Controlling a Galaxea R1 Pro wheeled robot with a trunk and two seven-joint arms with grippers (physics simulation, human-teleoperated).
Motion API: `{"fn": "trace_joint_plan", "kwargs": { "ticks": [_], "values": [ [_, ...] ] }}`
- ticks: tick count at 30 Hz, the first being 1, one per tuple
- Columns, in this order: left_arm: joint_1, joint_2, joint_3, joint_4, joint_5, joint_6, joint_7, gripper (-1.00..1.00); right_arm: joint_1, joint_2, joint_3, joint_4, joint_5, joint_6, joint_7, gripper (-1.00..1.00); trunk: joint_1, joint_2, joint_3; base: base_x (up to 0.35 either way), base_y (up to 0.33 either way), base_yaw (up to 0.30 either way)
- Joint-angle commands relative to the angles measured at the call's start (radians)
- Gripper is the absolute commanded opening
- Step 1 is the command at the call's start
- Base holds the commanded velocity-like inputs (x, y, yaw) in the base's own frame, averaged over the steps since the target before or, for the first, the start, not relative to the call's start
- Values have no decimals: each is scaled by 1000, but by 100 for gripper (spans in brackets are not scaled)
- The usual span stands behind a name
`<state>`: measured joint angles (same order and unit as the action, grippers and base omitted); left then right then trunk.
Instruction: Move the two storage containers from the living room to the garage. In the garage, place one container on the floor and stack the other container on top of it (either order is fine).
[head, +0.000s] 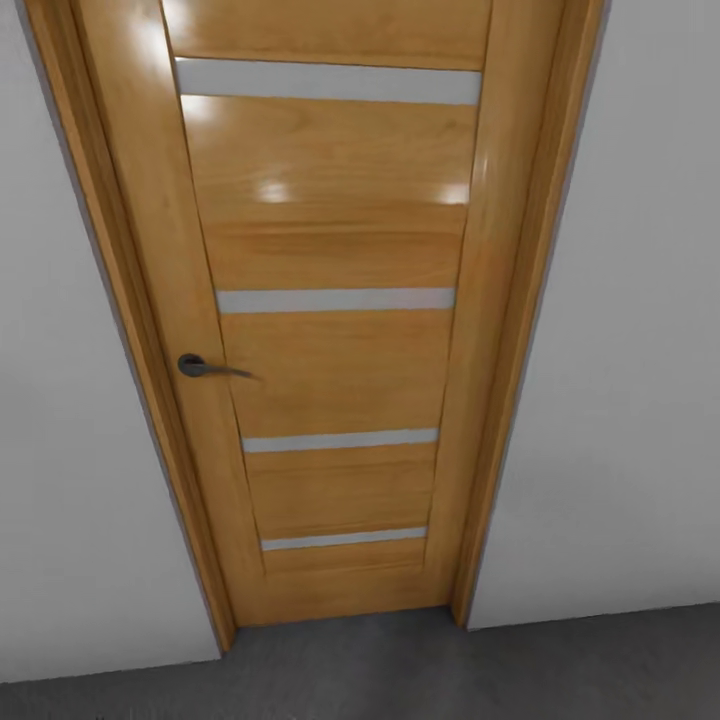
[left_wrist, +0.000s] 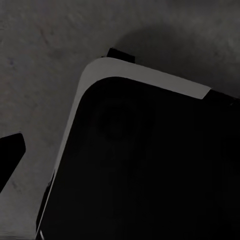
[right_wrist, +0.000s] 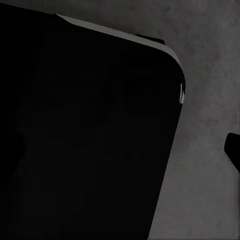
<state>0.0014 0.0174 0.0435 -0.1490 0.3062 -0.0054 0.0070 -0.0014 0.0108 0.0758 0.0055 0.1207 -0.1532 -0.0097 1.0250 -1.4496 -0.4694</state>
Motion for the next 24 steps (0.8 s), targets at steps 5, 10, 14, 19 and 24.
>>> {"fn": "trace_joint_plan", "kwargs": {
  "ticks": [5,10,14,19,24],
  "values": [
    [0,-1,4,0,3,-1,1,100,0,0,7,1,2,-3,-1,100,0,0,-1,0,0,274],
    [0,-1,3,0,4,-1,1,100,0,1,7,1,1,-3,-1,100,0,0,-1,0,0,274],
    [0,-1,3,0,4,-1,1,100,0,1,5,1,-3,-3,-1,100,0,0,-1,0,0,255],
    [0,0,3,0,4,-1,1,100,0,0,1,2,-6,-3,0,100,0,0,-1,0,0,69],
    [0,1,3,0,4,-1,1,100,0,-3,0,2,-4,-3,1,100,0,0,-1,0,0,13]
  ]
}}
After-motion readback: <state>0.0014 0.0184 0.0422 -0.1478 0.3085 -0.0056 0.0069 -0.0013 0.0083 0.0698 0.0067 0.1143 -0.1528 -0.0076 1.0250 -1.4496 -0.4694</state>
